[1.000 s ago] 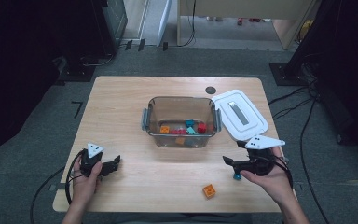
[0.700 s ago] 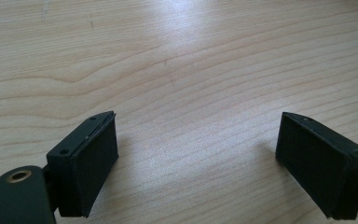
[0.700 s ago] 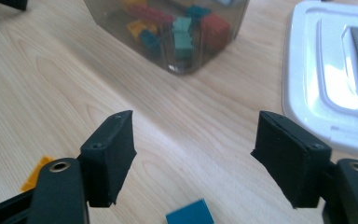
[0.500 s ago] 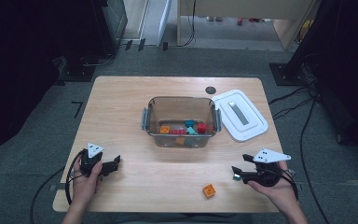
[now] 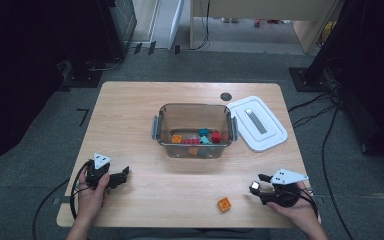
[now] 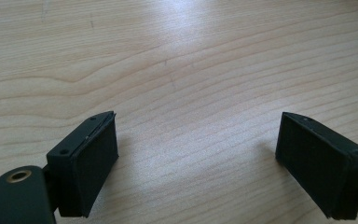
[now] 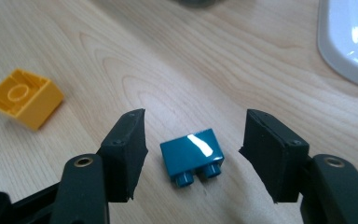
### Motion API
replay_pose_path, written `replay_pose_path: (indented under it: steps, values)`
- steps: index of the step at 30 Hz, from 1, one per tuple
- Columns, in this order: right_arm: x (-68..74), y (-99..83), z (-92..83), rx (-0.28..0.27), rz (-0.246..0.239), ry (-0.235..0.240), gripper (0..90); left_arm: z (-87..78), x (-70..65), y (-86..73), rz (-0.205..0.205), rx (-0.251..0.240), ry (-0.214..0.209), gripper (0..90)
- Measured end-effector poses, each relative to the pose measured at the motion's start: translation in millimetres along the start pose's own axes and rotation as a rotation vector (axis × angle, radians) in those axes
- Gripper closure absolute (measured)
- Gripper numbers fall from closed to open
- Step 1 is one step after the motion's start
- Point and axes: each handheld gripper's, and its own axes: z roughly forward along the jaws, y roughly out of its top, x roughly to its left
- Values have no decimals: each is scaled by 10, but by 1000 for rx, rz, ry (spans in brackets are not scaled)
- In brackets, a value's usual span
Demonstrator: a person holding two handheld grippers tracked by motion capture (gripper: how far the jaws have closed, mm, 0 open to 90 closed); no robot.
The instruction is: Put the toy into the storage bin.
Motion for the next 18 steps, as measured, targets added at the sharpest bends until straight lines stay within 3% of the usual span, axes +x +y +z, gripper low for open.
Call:
replay_pose_path:
  steps: [13,18]
  values:
    - [-9,-95,76,42,-31,-2,564,0,0,0,0,0,0,128]
    - [-21,-89,75,51,-9,-10,598,0,0,0,0,0,0,127]
